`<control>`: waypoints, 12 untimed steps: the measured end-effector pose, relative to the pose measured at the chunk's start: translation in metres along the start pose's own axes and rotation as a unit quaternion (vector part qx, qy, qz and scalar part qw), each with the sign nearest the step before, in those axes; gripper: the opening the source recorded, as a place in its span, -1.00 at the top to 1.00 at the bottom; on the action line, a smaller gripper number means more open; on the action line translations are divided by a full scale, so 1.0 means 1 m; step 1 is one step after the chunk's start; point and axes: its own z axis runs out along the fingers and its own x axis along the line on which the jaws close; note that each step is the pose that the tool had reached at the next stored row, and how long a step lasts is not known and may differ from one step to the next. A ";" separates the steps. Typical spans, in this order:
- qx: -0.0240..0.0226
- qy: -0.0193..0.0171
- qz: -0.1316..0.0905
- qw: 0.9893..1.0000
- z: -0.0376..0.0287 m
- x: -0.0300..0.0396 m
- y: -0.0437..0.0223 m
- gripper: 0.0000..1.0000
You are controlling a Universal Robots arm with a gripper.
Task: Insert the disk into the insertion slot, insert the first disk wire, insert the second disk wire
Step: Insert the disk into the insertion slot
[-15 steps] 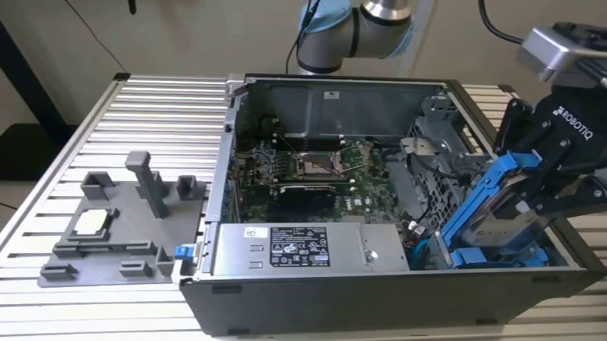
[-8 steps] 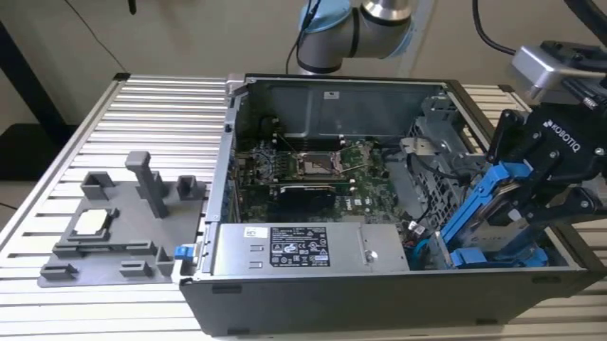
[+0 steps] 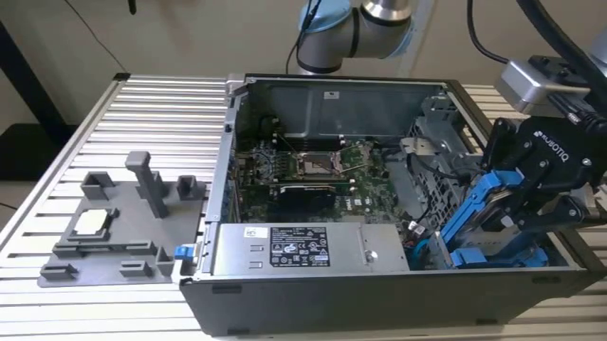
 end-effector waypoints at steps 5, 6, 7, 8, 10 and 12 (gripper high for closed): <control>0.000 0.000 0.000 1.000 0.0004 0.0000 -0.0001 0.35; 0.000 0.000 0.000 1.000 0.0004 0.0000 0.0000 0.35; 0.000 0.000 0.000 1.000 0.0004 0.0000 0.0001 0.32; 0.000 0.000 0.000 1.000 0.0005 0.0000 0.0000 0.20; 0.000 0.000 0.000 1.000 0.0006 0.0000 0.0000 0.20; 0.000 0.001 0.000 1.000 0.0006 -0.0002 -0.0001 0.06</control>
